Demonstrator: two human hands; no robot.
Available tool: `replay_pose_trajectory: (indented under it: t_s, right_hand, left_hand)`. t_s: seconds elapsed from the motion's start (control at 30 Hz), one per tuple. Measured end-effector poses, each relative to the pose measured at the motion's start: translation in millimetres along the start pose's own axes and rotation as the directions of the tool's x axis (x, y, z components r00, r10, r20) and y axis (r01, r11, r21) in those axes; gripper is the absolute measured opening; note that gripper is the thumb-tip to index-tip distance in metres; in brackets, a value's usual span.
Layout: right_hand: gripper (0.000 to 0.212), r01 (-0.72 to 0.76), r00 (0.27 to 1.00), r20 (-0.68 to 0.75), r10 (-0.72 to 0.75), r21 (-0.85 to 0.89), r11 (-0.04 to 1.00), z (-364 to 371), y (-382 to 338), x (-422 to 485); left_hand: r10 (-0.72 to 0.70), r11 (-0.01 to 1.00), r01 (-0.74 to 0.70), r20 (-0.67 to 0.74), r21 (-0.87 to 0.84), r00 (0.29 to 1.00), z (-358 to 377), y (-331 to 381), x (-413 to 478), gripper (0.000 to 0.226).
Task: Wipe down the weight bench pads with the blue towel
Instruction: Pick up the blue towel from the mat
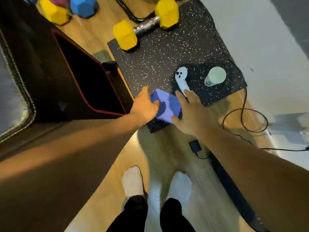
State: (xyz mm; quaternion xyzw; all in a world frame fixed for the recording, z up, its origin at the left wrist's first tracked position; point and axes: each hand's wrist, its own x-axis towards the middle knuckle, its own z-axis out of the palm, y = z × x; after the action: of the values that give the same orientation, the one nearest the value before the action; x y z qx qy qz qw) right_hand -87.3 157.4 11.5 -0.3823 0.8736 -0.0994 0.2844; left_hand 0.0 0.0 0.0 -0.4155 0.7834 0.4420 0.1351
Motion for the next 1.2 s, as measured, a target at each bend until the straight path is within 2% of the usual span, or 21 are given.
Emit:
replay_pose_trajectory:
  t_s: [0.1,0.2,0.37,0.43,0.5,0.57,0.67,0.77,0.83,0.93,1.03,1.13,1.2]
  right_hand:
    - [0.085,-0.087,0.988,0.124,0.087,-0.002,0.996,54.9,20.8,32.3]
    - [0.088,-0.196,0.963,0.21,0.172,0.097,0.976,94.6,31.5,62.6]
    - [0.084,-0.288,0.956,0.075,0.285,0.04,0.957,123.9,41.6,94.5]
    - [0.071,-0.329,0.943,0.074,0.324,0.073,0.941,127.1,41.8,99.8]
    - [0.041,-0.343,0.938,0.078,0.337,0.083,0.935,122.5,39.8,100.1]
    - [0.021,-0.334,0.942,0.026,0.333,0.068,0.94,108.8,34.9,92.7]
    - [0.013,-0.24,0.968,-0.061,0.243,0.051,0.969,63.4,21.8,71.5]
    - [0.02,-0.153,0.987,-0.009,0.158,0.21,0.966,-1.0,4.0,45.8]
    - [0.021,-0.083,0.996,-0.011,0.088,0.235,0.968,-52.1,-17.4,27.5]
    - [0.022,0.045,0.992,-0.123,-0.018,0.222,0.974,-126.4,-66.6,-9.0]
    - [0.025,0.151,0.979,-0.168,-0.113,0.232,0.961,-189.3,-131.7,-42.1]
    - [0.031,0.245,0.969,-0.101,-0.225,0.294,0.924,-231.8,-210.2,-55.1]
    - [0.02,0.314,0.948,-0.065,-0.312,0.348,0.883,-243.6,-255.8,-53.4]
  left_hand:
    - [-0.022,0.994,0.014,0.07,0.105,0.997,32.6,-28.4,34.7,0.06]
    - [-0.07,0.994,0.059,0.124,0.089,0.99,57.4,-45.9,64.8,0.057]
    - [-0.196,0.979,0.195,0.013,0.054,0.981,83.4,-53.9,94.2,0.059]
    - [-0.216,0.976,0.216,0.056,0.002,0.975,87.9,-50.0,93.6,0.043]
    - [-0.17,0.984,0.173,0.07,-0.037,0.983,87.2,-44.3,89.4,0.006]
    - [-0.129,0.986,0.133,0.048,-0.104,0.991,82.1,-35.2,81.0,0.026]
    - [-0.084,0.958,0.088,0.027,-0.274,0.996,58.9,-11.8,49.0,0.029]
    - [-0.002,0.931,-0.002,-0.01,-0.366,1.0,24.5,17.4,-0.8,0.023]
    - [0.026,0.908,-0.075,-0.122,-0.412,0.992,-6.5,42.8,-38.0,0.006]
    - [0.128,0.883,-0.268,-0.352,-0.386,0.927,-70.5,84.6,-97.5,0.021]
    - [0.215,0.858,-0.381,-0.434,-0.344,0.875,-150.0,104.5,-157.0,0.021]
    - [0.13,0.86,-0.37,-0.552,-0.351,0.824,-223.4,81.6,-202.5,0.015]
    - [0.031,0.865,-0.321,-0.598,-0.385,0.801,-261.0,59.8,-223.3,0.011]
